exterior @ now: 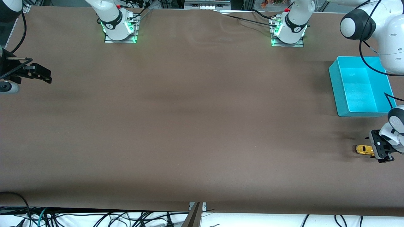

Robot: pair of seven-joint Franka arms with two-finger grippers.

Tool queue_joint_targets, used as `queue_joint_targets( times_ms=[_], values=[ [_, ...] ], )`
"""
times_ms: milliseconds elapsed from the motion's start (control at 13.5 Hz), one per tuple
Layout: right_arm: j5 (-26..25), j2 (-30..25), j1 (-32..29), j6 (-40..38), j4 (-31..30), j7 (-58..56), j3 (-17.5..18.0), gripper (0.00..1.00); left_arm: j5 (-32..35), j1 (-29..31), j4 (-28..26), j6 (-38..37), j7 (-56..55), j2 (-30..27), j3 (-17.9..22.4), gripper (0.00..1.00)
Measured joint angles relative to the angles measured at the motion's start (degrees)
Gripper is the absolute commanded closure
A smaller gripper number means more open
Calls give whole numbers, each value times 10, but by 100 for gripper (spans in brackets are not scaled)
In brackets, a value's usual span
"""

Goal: Wind and store yellow beetle car
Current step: 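Move the left gripper to the car while the right gripper retracts, then close the left gripper around the yellow car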

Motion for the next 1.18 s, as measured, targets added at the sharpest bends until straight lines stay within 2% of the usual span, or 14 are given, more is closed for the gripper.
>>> queue_joint_targets(
  times_ms=[74, 295, 517, 664, 1034, 1181],
  values=[
    [0, 0, 0, 0, 0, 0, 0, 0, 0, 1, 0, 0, 0, 1, 0, 4],
    [0, 0, 1, 1, 0, 0, 0, 0, 0, 2, 0, 0, 0, 2, 0, 42],
    [0, 0, 3, 1, 0, 0, 0, 0, 0, 2, 1, 4, 0, 3, 0, 63],
    [0, 0, 4, 1, 0, 0, 0, 0, 0, 2, 5, 5, 0, 3, 0, 100],
    [0, 0, 6, 1, 0, 0, 0, 0, 0, 1, 9, 0, 0, 3, -5, 100],
    [0, 0, 7, 1, 0, 0, 0, 0, 0, -3, 16, -26, 0, 3, -7, 100]
  ],
)
